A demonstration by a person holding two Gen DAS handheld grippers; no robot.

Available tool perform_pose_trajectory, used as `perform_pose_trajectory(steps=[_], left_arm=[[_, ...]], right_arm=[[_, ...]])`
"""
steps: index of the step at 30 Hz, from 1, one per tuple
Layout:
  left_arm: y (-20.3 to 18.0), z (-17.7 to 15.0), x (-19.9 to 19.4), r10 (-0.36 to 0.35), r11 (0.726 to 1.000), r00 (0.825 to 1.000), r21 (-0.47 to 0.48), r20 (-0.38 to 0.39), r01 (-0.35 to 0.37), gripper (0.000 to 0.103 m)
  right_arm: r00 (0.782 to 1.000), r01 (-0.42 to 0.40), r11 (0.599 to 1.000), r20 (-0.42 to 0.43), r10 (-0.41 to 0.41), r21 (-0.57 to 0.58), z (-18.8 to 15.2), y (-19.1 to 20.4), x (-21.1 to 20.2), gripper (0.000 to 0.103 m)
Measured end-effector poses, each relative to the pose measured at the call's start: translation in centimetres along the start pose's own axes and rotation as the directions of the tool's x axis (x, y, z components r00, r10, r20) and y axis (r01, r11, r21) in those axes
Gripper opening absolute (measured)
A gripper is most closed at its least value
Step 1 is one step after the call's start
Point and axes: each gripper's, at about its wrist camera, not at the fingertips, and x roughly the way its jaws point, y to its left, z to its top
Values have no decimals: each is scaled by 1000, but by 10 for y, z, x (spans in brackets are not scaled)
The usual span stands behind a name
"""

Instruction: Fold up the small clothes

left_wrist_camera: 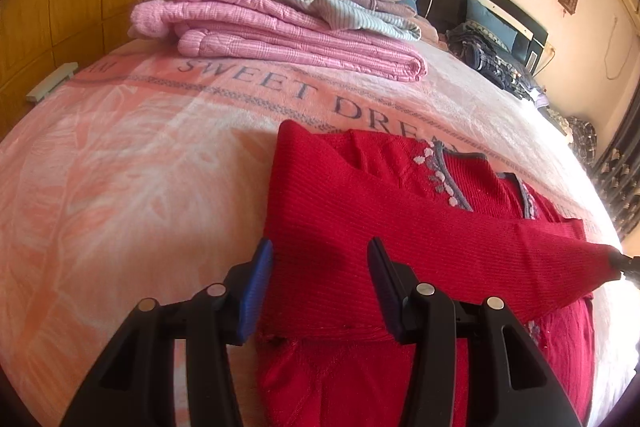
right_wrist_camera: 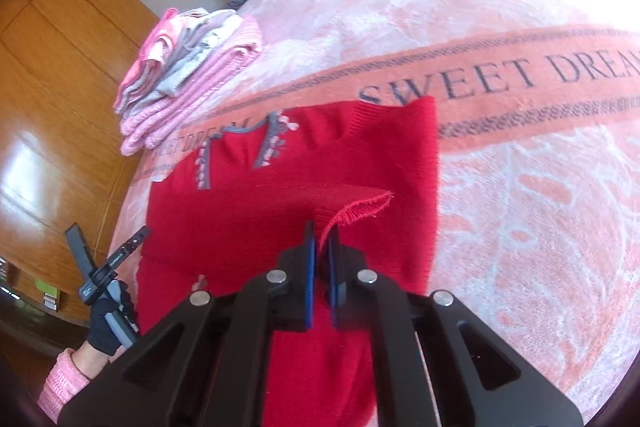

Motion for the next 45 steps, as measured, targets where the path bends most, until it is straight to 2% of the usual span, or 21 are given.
perform_pose_trajectory(steps=[2,3,4,5,7,8,9,12,16,20,22,24,26,32,36,38,40,43,45], left_arm=[[-6,-1,3,31,999,1000,32,-3,-31,51],[-9,-1,4,38,998,999,42,-5,-38,53],[-10,-1,3,42,998,999,47,-5,-42,54],[-11,-1,2,40,998,999,44,-2,-40,54],[-9,0,-4,22,1000,1000,22,12,-23,54],[-10,1,-9,7,1000,1000,8,23,-7,53],[-11,2,-14,-13,1000,999,-1,36,13,53],[-25,7,-27,-67,997,995,36,69,65,53],[-43,7,-23,-108,990,993,89,36,105,54],[-35,-1,-4,-62,996,998,62,-31,63,54],[-22,-5,4,-76,997,996,24,-52,77,53],[-20,-5,4,-91,995,995,31,-51,92,52],[-23,-6,4,-74,996,996,53,-54,77,52],[-31,-8,2,-31,994,998,103,-58,37,54],[-23,-8,-21,-50,998,992,22,-118,53,54],[-17,-14,-38,-35,999,985,-15,-170,32,54],[-10,-24,-60,-38,998,974,-55,-225,27,54],[-5,-46,-103,-73,995,955,-84,-286,51,54],[-5,-62,-135,-92,995,946,-69,-311,74,54]], right_arm=[[999,18,999,-45,-16,34,-9,-15,16,6],[997,32,999,-65,-29,44,-13,-19,23,11],[996,49,998,-72,-45,47,-17,-20,27,10],[997,51,998,-63,-48,43,-18,-20,27,9],[994,90,995,-60,-88,34,-16,-15,23,18],[992,117,993,-40,-116,31,-13,-12,17,27],[991,131,991,-1,-131,30,-10,-8,8,29],[992,105,994,66,-104,-12,-2,9,-7,29],[999,34,997,14,-33,-70,-2,33,8,29],[994,102,990,-33,-105,-93,-9,33,30,30],[989,131,990,-59,-134,-54,-10,18,38,31],[996,63,998,-57,-62,8,-11,0,41,28],[999,11,999,-52,-9,45,-13,-10,41,28],[998,50,999,-31,-50,-22,-17,-1,41,28],[998,22,996,-56,-17,90,-23,5,19,38],[994,52,997,-97,-46,57,-32,19,0,38],[992,57,998,-110,-54,18,-48,35,-26,41],[989,42,999,-144,-37,33,-81,53,-70,43],[990,-7,998,-137,15,59,-106,62,-104,46]])
